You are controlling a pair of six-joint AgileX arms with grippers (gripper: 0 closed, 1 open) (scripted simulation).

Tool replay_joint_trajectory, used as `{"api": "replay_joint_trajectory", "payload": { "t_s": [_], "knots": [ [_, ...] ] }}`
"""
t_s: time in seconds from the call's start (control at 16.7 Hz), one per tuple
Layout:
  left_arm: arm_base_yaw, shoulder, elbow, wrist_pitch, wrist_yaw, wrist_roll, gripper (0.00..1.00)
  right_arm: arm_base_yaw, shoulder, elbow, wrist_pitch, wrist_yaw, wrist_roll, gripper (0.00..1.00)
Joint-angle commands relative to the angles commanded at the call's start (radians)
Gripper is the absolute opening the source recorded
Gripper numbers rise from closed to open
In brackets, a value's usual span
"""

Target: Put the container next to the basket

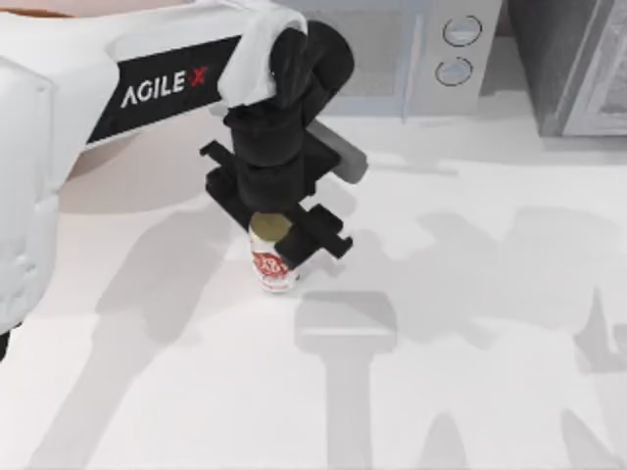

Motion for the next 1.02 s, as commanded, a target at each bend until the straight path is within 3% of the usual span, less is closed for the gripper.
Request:
{"api": "replay_joint_trajectory", "payload": {
  "t_s": [0.66,1.02],
  "knots": [
    [0.118,-0.180,-0.150,0.117,0.075,-0.094,0.00,0.000,0.000,0.000,0.000,0.000,0.000,1.00],
    [0.307,-0.241,-0.254,0.081,0.048,-0.244,0.00,0.000,0.000,0.000,0.000,0.000,0.000,1.00]
  ]
}}
